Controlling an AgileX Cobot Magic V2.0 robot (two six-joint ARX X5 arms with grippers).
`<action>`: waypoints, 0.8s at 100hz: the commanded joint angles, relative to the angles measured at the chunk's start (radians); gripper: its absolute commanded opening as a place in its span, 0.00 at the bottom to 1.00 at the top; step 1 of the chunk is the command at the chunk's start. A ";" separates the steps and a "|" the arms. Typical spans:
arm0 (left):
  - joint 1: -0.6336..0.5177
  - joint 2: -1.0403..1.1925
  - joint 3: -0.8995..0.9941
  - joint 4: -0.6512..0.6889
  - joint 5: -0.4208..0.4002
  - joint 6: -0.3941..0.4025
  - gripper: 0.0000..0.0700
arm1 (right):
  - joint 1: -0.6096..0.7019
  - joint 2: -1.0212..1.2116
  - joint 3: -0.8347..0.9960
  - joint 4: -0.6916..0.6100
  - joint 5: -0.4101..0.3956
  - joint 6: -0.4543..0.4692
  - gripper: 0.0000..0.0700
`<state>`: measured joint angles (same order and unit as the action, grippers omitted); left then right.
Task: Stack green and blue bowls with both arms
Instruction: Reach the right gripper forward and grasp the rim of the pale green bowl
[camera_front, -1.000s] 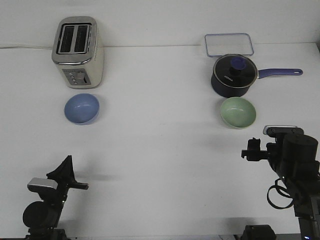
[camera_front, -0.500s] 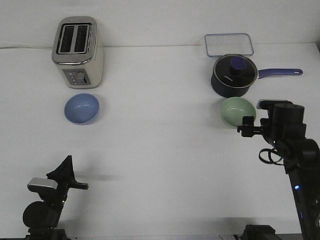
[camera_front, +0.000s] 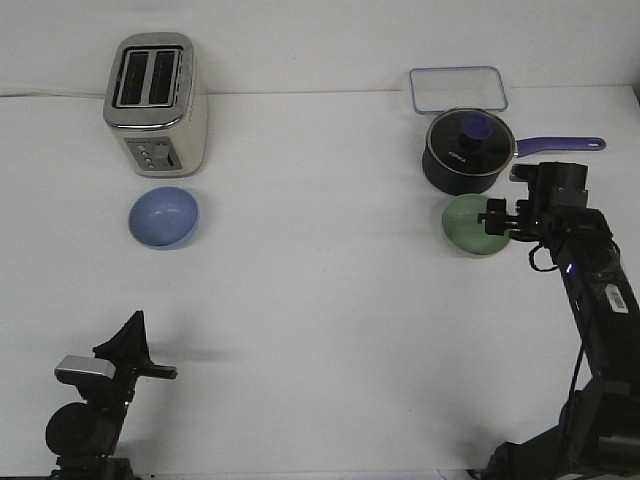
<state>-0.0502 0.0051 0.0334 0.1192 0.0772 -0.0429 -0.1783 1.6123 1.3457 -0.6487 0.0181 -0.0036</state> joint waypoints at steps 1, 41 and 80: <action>0.000 -0.002 -0.019 0.011 -0.002 -0.002 0.02 | -0.010 0.047 0.024 0.015 -0.011 -0.013 0.73; 0.000 -0.002 -0.019 0.011 -0.002 -0.002 0.02 | -0.032 0.191 0.024 0.050 -0.092 -0.012 0.73; 0.000 -0.002 -0.019 0.011 -0.002 -0.002 0.02 | -0.032 0.196 0.024 0.037 -0.098 -0.016 0.03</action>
<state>-0.0502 0.0051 0.0334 0.1192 0.0772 -0.0429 -0.2089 1.7885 1.3457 -0.6117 -0.0772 -0.0048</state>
